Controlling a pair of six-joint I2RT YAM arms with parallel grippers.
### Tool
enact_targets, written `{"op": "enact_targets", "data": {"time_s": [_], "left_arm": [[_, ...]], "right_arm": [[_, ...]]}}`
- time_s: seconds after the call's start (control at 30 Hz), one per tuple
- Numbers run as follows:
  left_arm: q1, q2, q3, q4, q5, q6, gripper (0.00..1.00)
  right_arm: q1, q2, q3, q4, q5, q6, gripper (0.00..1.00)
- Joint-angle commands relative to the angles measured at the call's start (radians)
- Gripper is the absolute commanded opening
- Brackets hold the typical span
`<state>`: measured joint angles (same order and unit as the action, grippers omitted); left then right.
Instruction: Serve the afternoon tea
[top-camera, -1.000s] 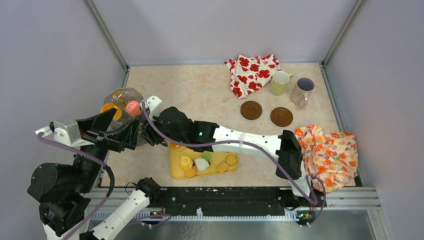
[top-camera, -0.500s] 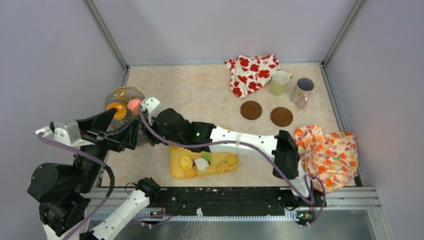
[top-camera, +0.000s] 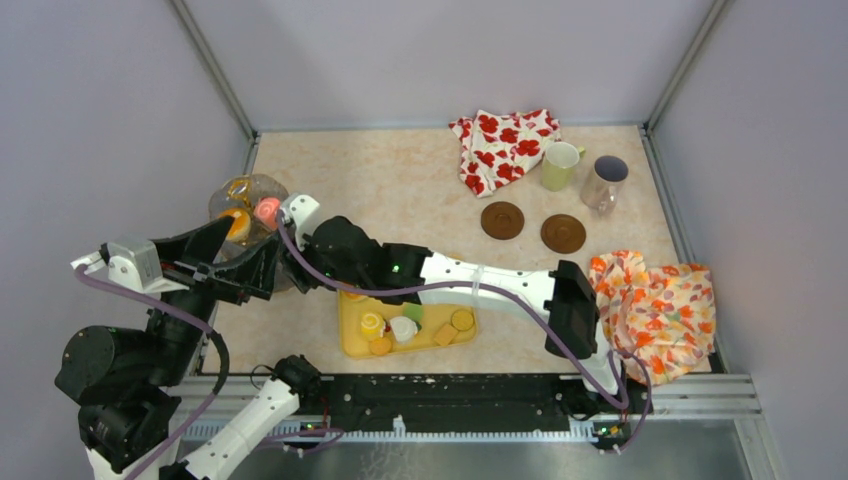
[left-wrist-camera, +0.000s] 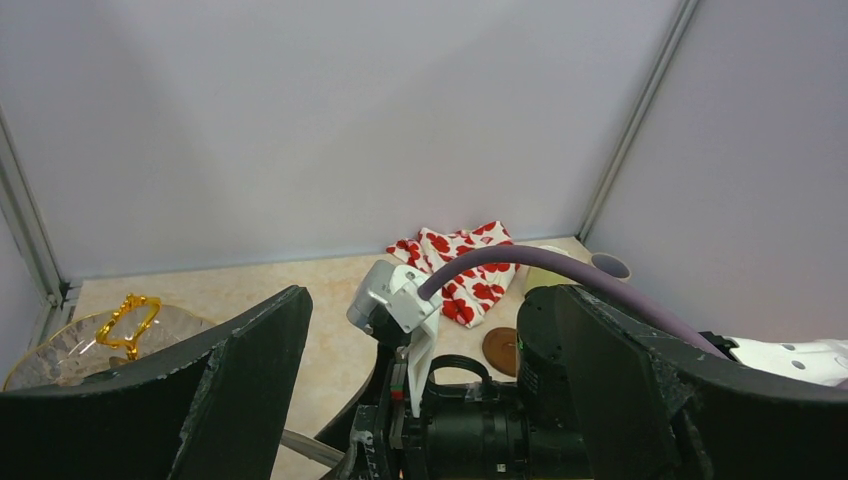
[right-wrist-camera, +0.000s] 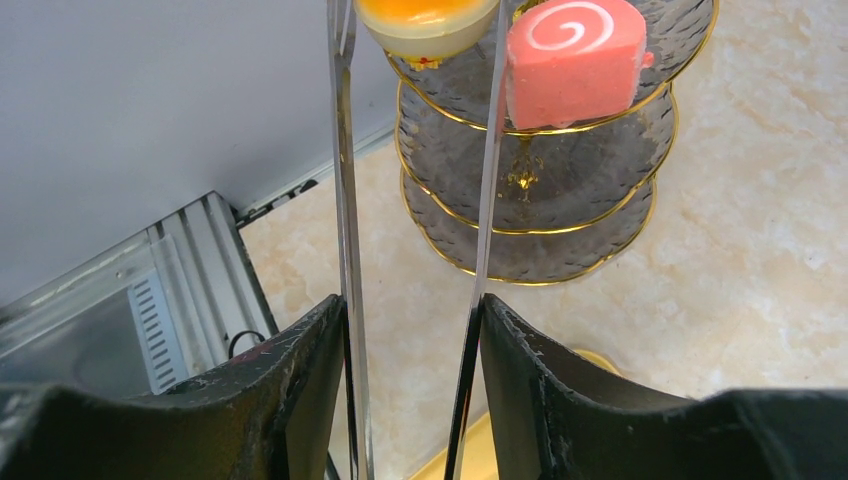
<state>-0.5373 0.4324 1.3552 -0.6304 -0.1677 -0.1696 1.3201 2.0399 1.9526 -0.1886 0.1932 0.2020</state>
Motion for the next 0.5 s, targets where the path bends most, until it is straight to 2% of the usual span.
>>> {"op": "enact_targets", "data": {"time_s": [0.0, 0.47], "left_arm": [[0.003, 0.004, 0.016, 0.022, 0.019, -0.004, 0.99], [0.002, 0.006, 0.017, 0.017, 0.019, -0.007, 0.99]], "right_arm": [[0.013, -0.057, 0.053, 0.027, 0.016, -0.008, 0.51], [0.014, -0.127, 0.043, 0.029, 0.039, -0.048, 0.50]]}}
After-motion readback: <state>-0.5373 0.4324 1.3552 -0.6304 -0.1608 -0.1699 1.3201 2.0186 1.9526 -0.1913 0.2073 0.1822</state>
